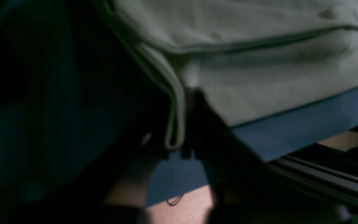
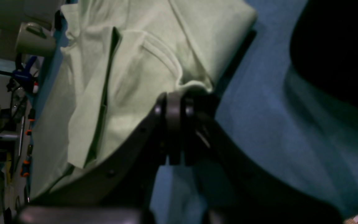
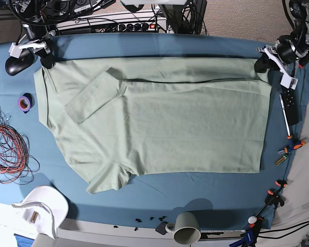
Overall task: Fold the T-shirt properly
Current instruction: 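Regrasp the folded edge with both grippers and drag it toward the robot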
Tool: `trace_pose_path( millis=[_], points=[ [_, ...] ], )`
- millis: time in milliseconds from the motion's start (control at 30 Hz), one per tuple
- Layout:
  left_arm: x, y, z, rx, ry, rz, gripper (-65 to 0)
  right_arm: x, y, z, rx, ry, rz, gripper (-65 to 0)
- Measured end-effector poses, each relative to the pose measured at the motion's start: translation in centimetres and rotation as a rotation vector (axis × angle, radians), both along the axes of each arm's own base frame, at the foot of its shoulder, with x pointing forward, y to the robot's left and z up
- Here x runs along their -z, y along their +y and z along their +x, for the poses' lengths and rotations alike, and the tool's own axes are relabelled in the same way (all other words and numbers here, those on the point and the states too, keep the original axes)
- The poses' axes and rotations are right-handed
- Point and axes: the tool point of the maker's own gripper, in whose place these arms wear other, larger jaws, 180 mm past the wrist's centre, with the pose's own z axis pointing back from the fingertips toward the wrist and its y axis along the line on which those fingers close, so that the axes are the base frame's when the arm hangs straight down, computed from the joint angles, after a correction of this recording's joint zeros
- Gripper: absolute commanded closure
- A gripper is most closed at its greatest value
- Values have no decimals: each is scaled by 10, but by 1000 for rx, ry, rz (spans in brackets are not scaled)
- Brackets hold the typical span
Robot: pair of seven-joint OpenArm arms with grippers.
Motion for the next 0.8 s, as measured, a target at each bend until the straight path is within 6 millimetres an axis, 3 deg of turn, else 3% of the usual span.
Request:
trace_pose_path(
  millis=[433,800],
  points=[
    [1,2,-12,13,30,2,0,0,-4,-23,-24,62,-39,0],
    [-5,48,-41,-93,82,62,0,4,-1,-48,-52,131,-53,0]
  ],
)
